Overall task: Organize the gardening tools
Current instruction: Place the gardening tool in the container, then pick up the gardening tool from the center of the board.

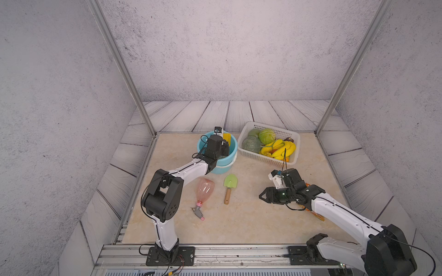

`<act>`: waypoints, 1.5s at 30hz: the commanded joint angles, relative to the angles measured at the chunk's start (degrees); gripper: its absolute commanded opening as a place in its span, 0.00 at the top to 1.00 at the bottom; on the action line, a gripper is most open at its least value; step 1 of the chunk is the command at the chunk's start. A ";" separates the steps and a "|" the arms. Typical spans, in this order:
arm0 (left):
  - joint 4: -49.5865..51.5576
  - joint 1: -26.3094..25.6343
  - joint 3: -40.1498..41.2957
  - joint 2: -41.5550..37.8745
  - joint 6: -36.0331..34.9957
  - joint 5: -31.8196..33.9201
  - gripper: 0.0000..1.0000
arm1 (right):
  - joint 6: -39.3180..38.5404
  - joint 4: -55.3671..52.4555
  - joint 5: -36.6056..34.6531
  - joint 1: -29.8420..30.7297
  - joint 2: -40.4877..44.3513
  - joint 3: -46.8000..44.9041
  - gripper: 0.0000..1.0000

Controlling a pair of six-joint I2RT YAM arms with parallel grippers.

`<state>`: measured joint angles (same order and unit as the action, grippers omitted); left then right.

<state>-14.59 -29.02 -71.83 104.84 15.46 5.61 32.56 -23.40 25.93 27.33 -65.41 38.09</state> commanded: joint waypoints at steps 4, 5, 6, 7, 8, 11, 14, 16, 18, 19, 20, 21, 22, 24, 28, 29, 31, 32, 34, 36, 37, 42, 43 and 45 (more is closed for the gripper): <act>5.85 -0.02 -1.49 -7.25 -0.47 -0.14 0.49 | 0.38 -1.27 -0.33 0.19 1.64 1.99 0.45; 7.05 -0.07 -1.49 -8.41 -0.33 -0.28 0.47 | 0.53 -1.46 -0.34 0.18 1.81 2.07 0.45; 8.60 -0.08 -1.43 -9.82 0.03 -0.40 0.44 | 0.62 -1.86 -0.40 0.26 2.02 2.32 0.45; 10.59 -0.08 -1.38 -11.18 0.54 -0.56 0.43 | 0.66 -2.16 -0.44 0.22 2.12 2.56 0.45; 12.43 -0.10 -1.38 -12.44 0.97 -0.79 0.42 | 0.60 -2.55 -0.53 0.22 2.21 2.73 0.45; 18.95 -0.24 -0.90 -16.72 3.06 -2.13 0.41 | 0.52 -4.16 -0.94 0.25 2.22 3.84 0.44; 25.98 -0.90 0.18 -20.80 4.81 -4.04 0.41 | 0.54 -5.42 -1.15 0.26 2.62 4.62 0.44; 29.19 -2.01 2.42 -24.16 6.51 -5.08 0.40 | 0.79 -5.34 -1.14 0.18 3.25 4.63 0.44; 31.46 -3.56 5.03 -27.19 8.04 -5.52 0.40 | 1.19 -5.47 -1.24 0.22 3.91 4.63 0.44; 32.67 -4.74 6.36 -28.70 8.74 -5.23 0.39 | 1.28 -5.45 -1.24 0.25 4.12 4.55 0.44; 33.57 -6.00 7.82 -29.85 9.32 -4.58 0.38 | 1.39 -5.65 -1.30 0.22 4.38 4.54 0.44; 34.44 -7.66 9.44 -31.26 9.97 -3.51 0.38 | 1.52 -5.89 -1.41 0.23 4.57 4.54 0.44; 35.16 -9.73 10.90 -32.38 10.39 -2.46 0.38 | 1.70 -6.06 -1.58 0.21 4.82 4.38 0.44; 37.08 -13.52 13.21 -33.90 11.59 0.58 0.37 | 2.00 -6.37 -2.10 0.24 5.32 4.06 0.44; 39.16 -19.51 18.44 -35.13 15.73 3.35 0.38 | 2.91 -6.72 -2.73 0.22 7.02 2.69 0.44; 39.45 -20.46 19.34 -35.06 16.80 3.72 0.38 | 3.17 -6.62 -2.86 0.22 7.50 2.17 0.44; 38.88 -22.95 21.28 -34.26 18.67 4.70 0.38 | 3.77 -6.34 -3.00 0.21 8.53 1.09 0.44; 38.95 -24.10 21.67 -33.67 19.22 5.58 0.38 | 3.98 -6.24 -2.99 0.22 8.86 0.58 0.44; 39.48 -26.62 21.91 -31.70 20.22 7.76 0.38 | 4.35 -6.05 -2.99 0.24 9.57 -0.39 0.44; 39.86 -27.89 22.04 -29.75 21.33 9.13 0.38 | 4.62 -6.05 -2.99 0.19 10.07 -1.02 0.44; 39.67 -28.36 22.09 -28.80 21.98 9.42 0.38 | 4.62 -6.05 -2.99 0.20 10.23 -1.29 0.44; 39.23 -29.20 21.91 -25.54 23.30 11.61 0.38 | 4.62 -5.97 -3.08 0.22 10.46 -2.29 0.44; 38.92 -29.19 21.82 -25.03 23.29 11.66 0.38 | 4.62 -5.80 -3.08 0.27 10.41 -2.49 0.44; 38.59 -29.22 21.53 -23.74 23.29 12.28 0.38 | 4.62 -5.50 -3.08 0.26 10.29 -2.82 0.44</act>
<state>24.10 -58.04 -50.30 80.05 37.58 15.20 36.91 -28.93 23.73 27.33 -56.23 36.07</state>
